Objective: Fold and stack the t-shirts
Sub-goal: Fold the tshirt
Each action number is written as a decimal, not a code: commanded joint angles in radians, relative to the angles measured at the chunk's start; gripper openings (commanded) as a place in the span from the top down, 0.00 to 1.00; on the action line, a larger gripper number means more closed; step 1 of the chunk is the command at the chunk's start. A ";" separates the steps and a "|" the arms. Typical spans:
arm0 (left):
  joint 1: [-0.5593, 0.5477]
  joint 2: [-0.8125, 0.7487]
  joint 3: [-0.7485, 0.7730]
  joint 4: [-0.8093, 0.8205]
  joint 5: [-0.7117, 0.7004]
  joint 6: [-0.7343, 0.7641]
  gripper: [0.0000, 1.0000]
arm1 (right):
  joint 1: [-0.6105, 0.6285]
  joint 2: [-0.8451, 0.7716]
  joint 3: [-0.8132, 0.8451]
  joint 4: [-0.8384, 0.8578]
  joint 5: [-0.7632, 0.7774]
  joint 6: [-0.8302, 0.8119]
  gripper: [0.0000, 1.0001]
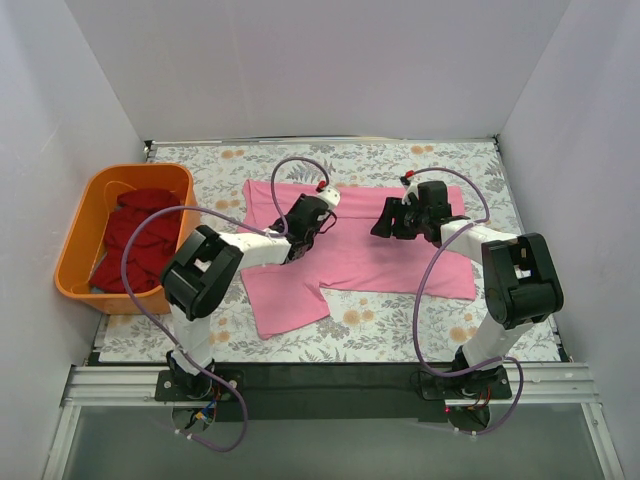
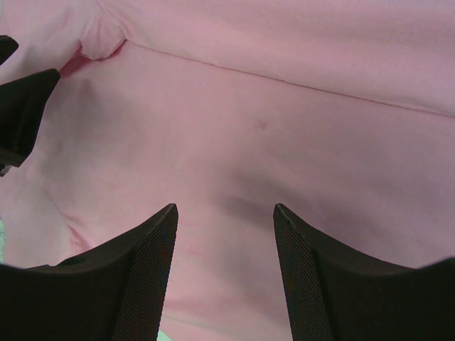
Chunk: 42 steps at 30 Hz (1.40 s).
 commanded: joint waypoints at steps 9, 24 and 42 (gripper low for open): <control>0.038 0.077 0.088 0.120 -0.086 0.135 0.58 | 0.006 0.008 -0.001 0.049 -0.034 -0.010 0.46; 0.156 0.109 0.226 -0.018 0.124 0.185 0.57 | 0.007 0.022 -0.008 0.053 -0.042 -0.021 0.46; 0.181 -0.115 0.154 -0.256 0.172 -0.357 0.27 | 0.070 0.061 0.089 0.065 -0.086 -0.071 0.52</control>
